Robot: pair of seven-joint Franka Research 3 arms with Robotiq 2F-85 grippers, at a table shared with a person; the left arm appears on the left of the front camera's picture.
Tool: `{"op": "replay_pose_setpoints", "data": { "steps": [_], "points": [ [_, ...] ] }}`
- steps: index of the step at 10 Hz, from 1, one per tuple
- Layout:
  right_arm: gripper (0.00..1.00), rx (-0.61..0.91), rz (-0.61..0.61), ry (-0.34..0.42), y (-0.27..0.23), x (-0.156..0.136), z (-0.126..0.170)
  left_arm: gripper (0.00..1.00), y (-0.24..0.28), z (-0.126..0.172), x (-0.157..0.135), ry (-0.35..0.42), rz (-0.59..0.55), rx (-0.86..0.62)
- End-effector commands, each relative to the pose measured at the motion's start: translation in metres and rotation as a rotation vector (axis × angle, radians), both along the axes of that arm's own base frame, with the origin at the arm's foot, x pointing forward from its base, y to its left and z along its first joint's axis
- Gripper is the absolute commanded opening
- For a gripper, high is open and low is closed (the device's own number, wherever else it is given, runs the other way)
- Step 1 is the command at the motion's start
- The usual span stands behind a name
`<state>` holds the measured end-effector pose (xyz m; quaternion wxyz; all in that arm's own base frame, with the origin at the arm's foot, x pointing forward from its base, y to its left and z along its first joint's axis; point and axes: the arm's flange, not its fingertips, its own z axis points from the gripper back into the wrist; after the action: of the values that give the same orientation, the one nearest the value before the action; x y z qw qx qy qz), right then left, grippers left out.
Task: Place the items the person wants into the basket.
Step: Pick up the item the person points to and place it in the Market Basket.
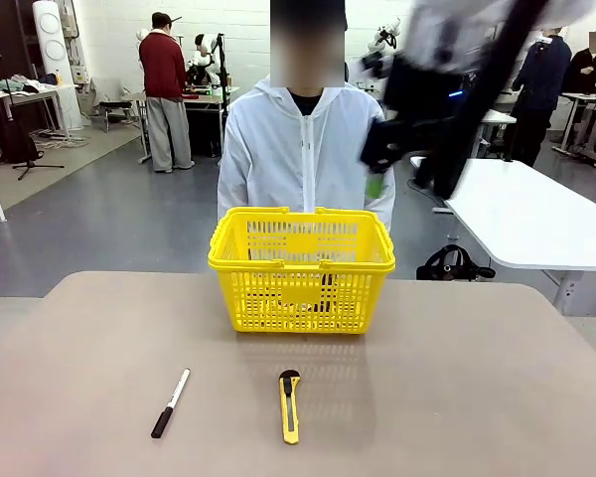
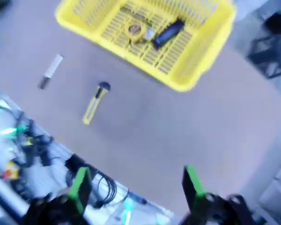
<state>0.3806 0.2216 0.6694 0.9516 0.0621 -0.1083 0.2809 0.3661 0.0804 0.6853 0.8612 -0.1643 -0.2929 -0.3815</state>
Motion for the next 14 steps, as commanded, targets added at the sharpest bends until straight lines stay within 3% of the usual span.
{"op": "replay_pose_setpoints", "data": {
  "steps": [1,3,5,10,12,14],
  "points": [
    [1.00,0.122,0.071,-0.064,-0.085,-0.064,-0.022,0.99,0.000,0.000,-0.002,0.007,0.011,0.007],
    [1.00,0.265,0.151,-0.154,-0.155,-0.103,-0.023,0.99,0.000,0.000,-0.002,0.007,0.011,0.007],
    [1.00,0.320,0.159,-0.208,-0.199,-0.122,-0.019,0.99,0.000,0.000,-0.002,0.007,0.011,0.007],
    [1.00,0.383,0.090,-0.287,-0.224,-0.114,-0.019,0.99,0.000,0.000,-0.002,0.007,0.011,0.007],
    [1.00,0.355,-0.036,-0.417,-0.222,-0.109,-0.018,0.99,0.000,0.000,-0.002,0.007,0.011,0.007],
    [1.00,0.338,-0.048,-0.412,-0.218,-0.099,-0.019,0.99,0.000,0.000,-0.002,0.007,0.011,0.007]
  ]
}}
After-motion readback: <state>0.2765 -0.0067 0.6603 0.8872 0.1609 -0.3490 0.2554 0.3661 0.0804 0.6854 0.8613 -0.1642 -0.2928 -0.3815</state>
